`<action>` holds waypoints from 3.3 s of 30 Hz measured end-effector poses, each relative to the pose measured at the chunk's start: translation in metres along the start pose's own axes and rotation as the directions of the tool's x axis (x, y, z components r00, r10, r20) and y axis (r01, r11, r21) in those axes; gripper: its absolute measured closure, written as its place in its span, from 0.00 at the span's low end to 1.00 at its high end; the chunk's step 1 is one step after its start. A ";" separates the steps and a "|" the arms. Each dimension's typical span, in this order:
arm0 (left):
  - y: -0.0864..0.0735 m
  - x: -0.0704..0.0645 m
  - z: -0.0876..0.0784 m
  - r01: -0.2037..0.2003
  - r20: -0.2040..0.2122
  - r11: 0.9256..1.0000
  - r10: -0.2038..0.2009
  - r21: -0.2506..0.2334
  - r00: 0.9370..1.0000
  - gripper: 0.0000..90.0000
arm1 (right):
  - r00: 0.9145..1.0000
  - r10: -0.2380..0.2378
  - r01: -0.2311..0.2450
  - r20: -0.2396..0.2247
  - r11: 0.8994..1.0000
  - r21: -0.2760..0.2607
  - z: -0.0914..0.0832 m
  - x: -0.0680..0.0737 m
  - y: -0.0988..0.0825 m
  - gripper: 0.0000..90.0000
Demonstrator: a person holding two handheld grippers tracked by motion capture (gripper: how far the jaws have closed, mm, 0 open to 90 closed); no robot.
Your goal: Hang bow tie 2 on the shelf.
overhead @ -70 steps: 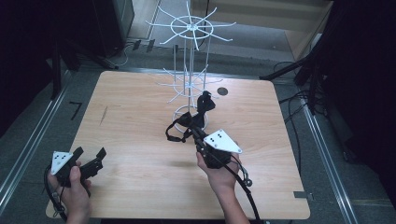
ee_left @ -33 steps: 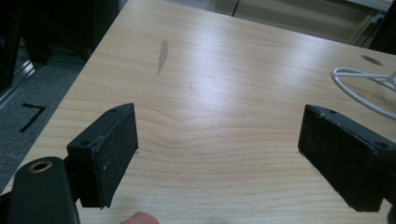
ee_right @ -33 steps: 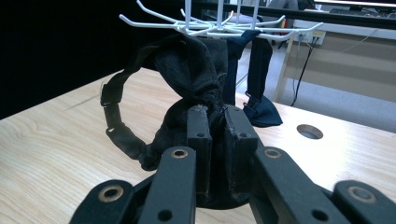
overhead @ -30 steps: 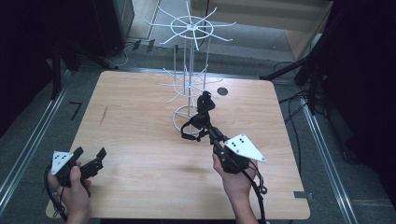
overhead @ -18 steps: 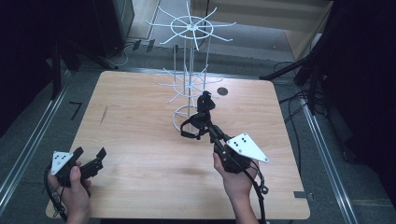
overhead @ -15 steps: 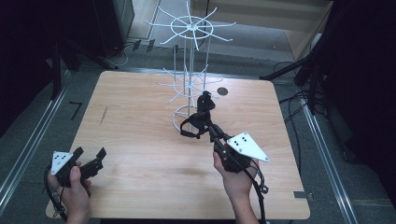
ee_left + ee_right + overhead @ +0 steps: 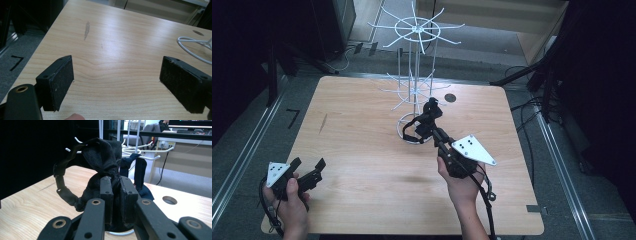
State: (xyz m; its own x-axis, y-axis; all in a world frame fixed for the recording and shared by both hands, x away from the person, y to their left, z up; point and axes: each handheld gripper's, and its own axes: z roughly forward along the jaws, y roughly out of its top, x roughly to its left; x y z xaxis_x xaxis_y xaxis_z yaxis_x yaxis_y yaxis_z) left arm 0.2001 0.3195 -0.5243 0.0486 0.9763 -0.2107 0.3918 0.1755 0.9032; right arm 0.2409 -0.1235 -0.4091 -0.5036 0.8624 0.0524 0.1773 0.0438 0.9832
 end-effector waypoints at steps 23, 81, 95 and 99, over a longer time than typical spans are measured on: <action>0.000 0.000 0.000 0.002 -0.001 1.000 -0.002 0.001 1.000 0.14 | 0.998 0.052 -0.052 0.027 0.999 0.002 0.018 -0.006 0.001 0.93; 0.000 0.000 0.000 0.002 0.001 1.000 -0.002 -0.001 1.000 0.15 | 0.997 0.066 -0.074 0.050 0.981 0.180 0.085 -0.006 -0.043 0.89; 0.000 0.000 -0.001 0.002 -0.001 1.000 -0.002 0.001 1.000 0.15 | 0.994 0.109 -0.105 -0.024 0.987 0.123 0.053 -0.026 -0.046 0.48; 0.000 0.000 0.000 0.001 0.000 1.000 -0.001 0.000 1.000 0.14 | 0.996 0.091 -0.086 -0.027 0.986 0.140 0.044 -0.032 -0.050 0.32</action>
State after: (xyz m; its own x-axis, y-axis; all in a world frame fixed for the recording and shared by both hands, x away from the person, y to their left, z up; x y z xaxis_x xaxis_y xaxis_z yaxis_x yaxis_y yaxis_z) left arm 0.1998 0.3192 -0.5243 0.0485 0.9761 -0.2119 0.3919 0.1766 0.9029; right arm 0.2852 -0.1310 -0.4676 -0.5077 0.8490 0.1461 0.3367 0.0394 0.9408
